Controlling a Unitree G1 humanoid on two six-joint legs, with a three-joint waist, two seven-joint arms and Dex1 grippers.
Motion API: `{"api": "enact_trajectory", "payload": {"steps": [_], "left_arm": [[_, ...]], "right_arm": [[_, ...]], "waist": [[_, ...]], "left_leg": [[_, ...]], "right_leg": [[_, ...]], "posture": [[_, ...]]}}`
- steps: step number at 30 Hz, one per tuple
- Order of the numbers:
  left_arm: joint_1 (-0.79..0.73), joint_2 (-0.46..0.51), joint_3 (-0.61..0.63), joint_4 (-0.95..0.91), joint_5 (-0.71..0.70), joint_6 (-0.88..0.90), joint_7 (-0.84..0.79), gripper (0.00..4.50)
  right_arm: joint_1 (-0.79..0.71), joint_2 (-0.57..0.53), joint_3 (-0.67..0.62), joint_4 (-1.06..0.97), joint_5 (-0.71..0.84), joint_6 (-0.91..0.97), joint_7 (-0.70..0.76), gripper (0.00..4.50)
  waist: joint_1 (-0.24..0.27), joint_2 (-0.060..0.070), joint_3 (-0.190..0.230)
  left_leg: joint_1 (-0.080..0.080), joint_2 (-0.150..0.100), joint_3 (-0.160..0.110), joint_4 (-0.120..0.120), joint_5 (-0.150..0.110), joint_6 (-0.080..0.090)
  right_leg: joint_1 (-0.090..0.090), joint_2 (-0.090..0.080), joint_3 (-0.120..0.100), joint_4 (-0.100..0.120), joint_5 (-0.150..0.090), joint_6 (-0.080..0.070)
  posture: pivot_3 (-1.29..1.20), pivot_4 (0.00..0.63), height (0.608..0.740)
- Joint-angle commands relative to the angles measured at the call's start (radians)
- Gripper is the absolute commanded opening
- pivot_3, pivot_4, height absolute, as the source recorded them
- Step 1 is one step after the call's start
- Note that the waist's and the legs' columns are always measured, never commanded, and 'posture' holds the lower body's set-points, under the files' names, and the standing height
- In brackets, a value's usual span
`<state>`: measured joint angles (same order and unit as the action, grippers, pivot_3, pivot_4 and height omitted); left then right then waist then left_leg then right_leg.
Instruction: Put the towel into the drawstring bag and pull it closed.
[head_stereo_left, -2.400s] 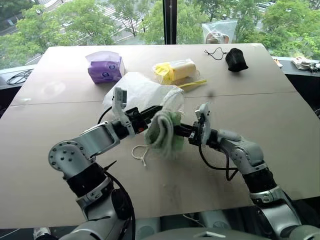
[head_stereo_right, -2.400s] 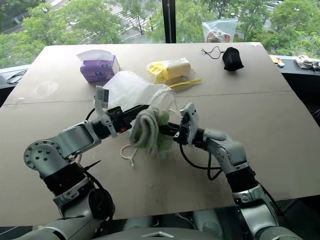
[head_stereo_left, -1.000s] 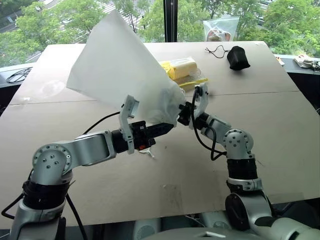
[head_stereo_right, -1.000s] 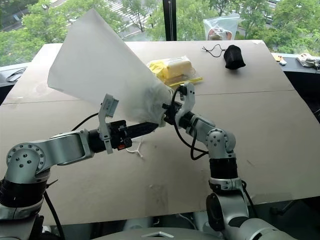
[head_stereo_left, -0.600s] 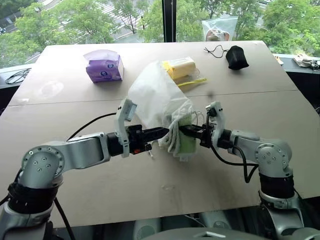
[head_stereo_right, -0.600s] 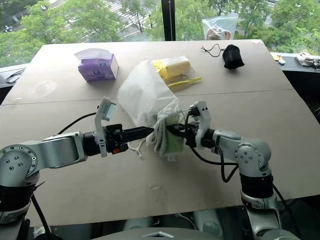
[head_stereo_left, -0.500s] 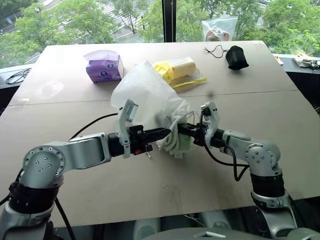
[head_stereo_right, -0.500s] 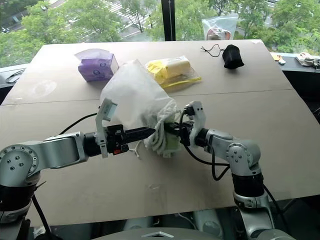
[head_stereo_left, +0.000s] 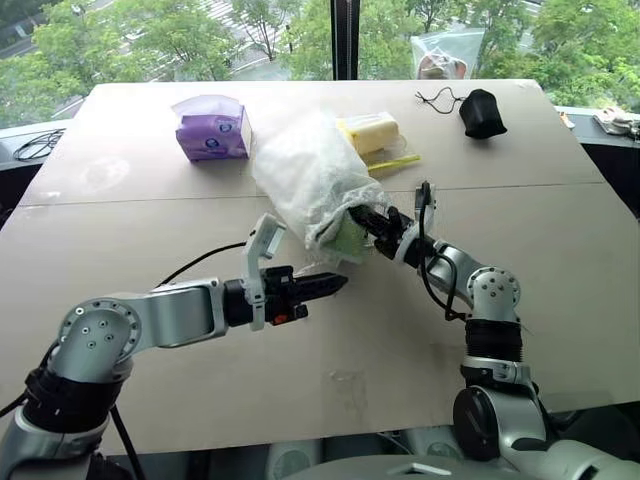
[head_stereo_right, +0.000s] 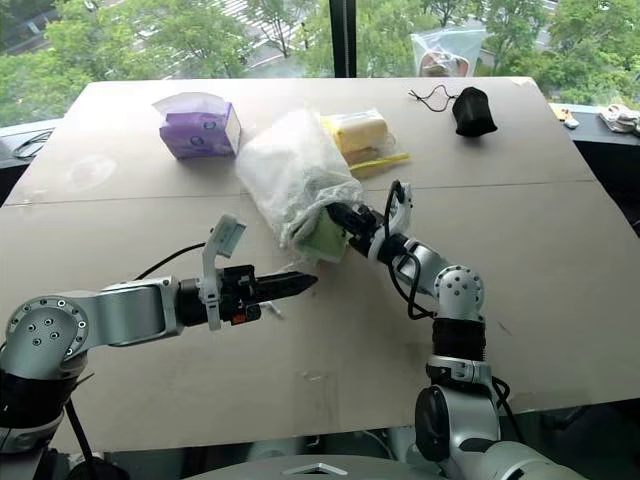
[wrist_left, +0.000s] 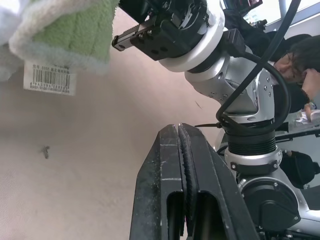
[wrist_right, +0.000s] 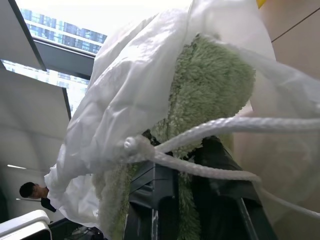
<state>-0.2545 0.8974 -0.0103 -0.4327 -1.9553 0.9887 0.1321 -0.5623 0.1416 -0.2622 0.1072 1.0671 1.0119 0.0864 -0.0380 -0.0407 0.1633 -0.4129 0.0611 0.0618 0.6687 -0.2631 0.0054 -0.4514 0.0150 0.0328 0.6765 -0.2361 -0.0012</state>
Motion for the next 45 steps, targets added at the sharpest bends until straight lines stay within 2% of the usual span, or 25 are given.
{"api": "enact_trajectory", "payload": {"steps": [1,4,7,8,10,12,14,16,19,21,27,32,33,35,36,37,38,39,41,45], "left_arm": [[-0.03,-0.009,0.015,-0.014,-0.017,-0.04,0.017,0.0],[-0.028,-0.008,0.077,-0.018,0.057,-0.075,-0.006,0.0],[0.006,0.016,0.162,-0.036,0.271,-0.119,-0.106,0.0],[0.024,0.037,0.18,-0.071,0.368,-0.134,-0.171,0.42],[0.081,0.084,0.207,-0.152,0.539,-0.17,-0.3,0.81],[0.14,0.115,0.204,-0.204,0.717,-0.235,-0.38,1.63],[0.182,0.138,0.141,-0.232,0.936,-0.324,-0.435,2.66],[0.182,0.12,0.037,-0.223,1.147,-0.4,-0.441,2.66],[0.148,0.074,-0.089,-0.182,1.375,-0.492,-0.459,2.66],[0.117,0.034,-0.137,-0.143,1.491,-0.524,-0.448,2.66],[0.03,-0.083,-0.226,-0.025,1.712,-0.605,-0.481,2.66],[0.012,-0.16,-0.225,-0.005,1.736,-0.617,-0.562,0.48],[0.02,-0.168,-0.214,-0.01,1.727,-0.611,-0.58,0.01],[0.03,-0.18,-0.193,-0.021,1.705,-0.595,-0.613,0.0],[0.03,-0.187,-0.183,-0.023,1.697,-0.584,-0.622,0.0],[0.031,-0.194,-0.172,-0.027,1.69,-0.572,-0.628,0.0],[0.03,-0.201,-0.161,-0.032,1.681,-0.561,-0.637,0.0],[0.028,-0.209,-0.149,-0.037,1.672,-0.551,-0.646,0.0],[0.025,-0.222,-0.119,-0.054,1.643,-0.523,-0.66,0.0],[0.04,-0.238,-0.062,-0.128,1.542,-0.462,-0.707,0.0]], "right_arm": [[-0.024,0.03,0.087,-0.045,-0.063,-0.048,0.03,0.05],[-0.009,-0.009,0.112,-0.051,-0.121,-0.095,0.05,1.18],[0.003,-0.061,0.152,-0.072,-0.192,-0.109,0.065,2.49],[0.008,-0.07,0.163,-0.083,-0.209,-0.114,0.067,3.04],[0.022,-0.089,0.183,-0.117,-0.22,-0.101,0.079,3.8],[0.034,-0.103,0.197,-0.146,-0.221,-0.086,0.091,3.8],[0.04,-0.114,0.205,-0.162,-0.222,-0.078,0.102,3.8],[0.042,-0.121,0.213,-0.165,-0.232,-0.075,0.11,3.8],[0.039,-0.12,0.218,-0.153,-0.243,-0.077,0.113,3.8],[0.036,-0.117,0.218,-0.147,-0.245,-0.076,0.117,3.8],[0.028,-0.107,0.213,-0.128,-0.255,-0.08,0.12,3.8],[0.028,-0.084,0.219,-0.123,-0.263,-0.083,0.126,3.8],[0.026,-0.07,0.223,-0.111,-0.269,-0.091,0.127,3.56],[0.02,-0.042,0.235,-0.079,-0.284,-0.111,0.136,2.91],[0.016,-0.027,0.234,-0.059,-0.288,-0.119,0.14,2.36],[0.015,-0.014,0.233,-0.046,-0.288,-0.123,0.148,2.0],[0.012,-0.002,0.227,-0.032,-0.284,-0.125,0.156,1.41],[0.008,0.011,0.219,-0.017,-0.278,-0.128,0.162,1.11],[-0.003,0.031,0.202,0.017,-0.267,-0.133,0.176,0.04],[-0.026,0.056,0.171,0.063,-0.247,-0.143,0.187,0.04]], "waist": [[-0.001,0.0,0.0],[-0.001,0.0,0.0],[-0.001,0.0,0.0],[0.0,0.0,0.0],[0.0,0.0,0.0],[-0.002,0.001,0.0],[-0.001,0.002,0.001],[0.0,0.003,0.001],[0.002,0.003,0.001],[0.003,0.003,0.001],[0.003,0.003,0.001],[-0.001,0.003,0.001],[-0.001,0.002,0.001],[-0.002,0.003,0.001],[-0.002,0.002,0.001],[-0.002,0.003,0.001],[-0.003,0.003,0.001],[-0.002,0.002,0.001],[-0.002,0.002,0.001],[-0.001,0.002,0.001]], "left_leg": [[0.0,0.0,0.0,0.0,0.0,0.0],[0.0,-0.001,-0.002,0.0,0.0,0.0],[0.0,-0.003,-0.002,0.0,0.0,0.0],[0.0,-0.003,-0.002,0.0,0.0,0.0],[-0.001,-0.004,-0.002,0.0,0.0,0.0],[-0.001,-0.004,-0.001,0.0,0.0,0.0],[-0.001,-0.004,-0.001,-0.001,0.001,-0.001],[-0.001,-0.004,-0.001,-0.001,0.0,-0.001],[0.0,-0.004,0.0,-0.001,0.0,0.0],[0.0,-0.004,0.0,0.0,0.0,0.0],[0.0,-0.004,0.0,0.0,0.0,0.0],[-0.001,-0.003,-0.001,0.0,0.0,0.0],[-0.001,-0.003,-0.001,0.0,0.0,0.0],[-0.001,-0.002,-0.001,0.0,0.0,0.0],[-0.001,-0.001,-0.001,0.0,0.0,0.0],[0.0,0.0,-0.001,0.0,0.0,0.0],[-0.001,0.0,-0.001,0.0,0.0,0.0],[0.0,0.0,-0.001,0.0,0.0,0.0],[-0.001,0.0,-0.002,0.001,0.0,0.0],[-0.001,0.001,-0.002,0.002,0.0,0.0]], "right_leg": [[0.0,0.0,0.0,0.0,0.0,0.0],[0.0,0.0,-0.002,0.001,0.0,0.0],[0.0,0.001,-0.003,0.001,0.0,0.0],[0.0,0.0,-0.003,0.001,0.0,0.0],[0.001,0.0,-0.002,0.0,0.0,0.0],[0.0,0.0,-0.002,-0.001,0.0,0.0],[0.0,-0.001,-0.001,-0.002,0.0,0.0],[0.0,0.0,-0.002,-0.002,0.0,0.0],[0.001,0.0,-0.002,-0.001,0.0,0.0],[0.001,0.0,-0.001,0.0,0.0,0.0],[0.001,0.0,-0.001,0.001,0.0,0.0],[0.0,-0.001,-0.001,0.001,0.0,0.0],[0.0,-0.001,-0.001,0.001,0.0,0.0],[0.0,-0.002,-0.002,0.001,0.0,0.0],[0.0,-0.002,-0.002,0.002,0.0,0.0],[0.0,-0.002,-0.002,0.002,0.0,0.0],[0.0,-0.001,-0.002,0.002,0.0,0.0],[0.0,-0.001,-0.002,0.002,0.0,0.0],[0.0,0.0,-0.003,0.002,0.0,0.0],[0.001,-0.001,-0.003,0.002,0.0,0.0]], "posture": [[0.0,0.15,0.74],[0.0,0.15,0.74],[0.0,0.15,0.74],[0.0,0.15,0.74],[0.0,0.15,0.74],[0.0,0.15,0.74],[0.0,0.15,0.74],[0.0,0.15,0.74],[0.0,0.15,0.74],[0.0,0.15,0.74],[0.0,0.15,0.74],[0.0,0.15,0.74],[0.0,0.15,0.74],[0.0,0.15,0.74],[0.0,0.15,0.74],[0.0,0.15,0.74],[0.0,0.15,0.74],[0.0,0.15,0.74],[0.0,0.15,0.74],[0.0,0.15,0.74]]}}
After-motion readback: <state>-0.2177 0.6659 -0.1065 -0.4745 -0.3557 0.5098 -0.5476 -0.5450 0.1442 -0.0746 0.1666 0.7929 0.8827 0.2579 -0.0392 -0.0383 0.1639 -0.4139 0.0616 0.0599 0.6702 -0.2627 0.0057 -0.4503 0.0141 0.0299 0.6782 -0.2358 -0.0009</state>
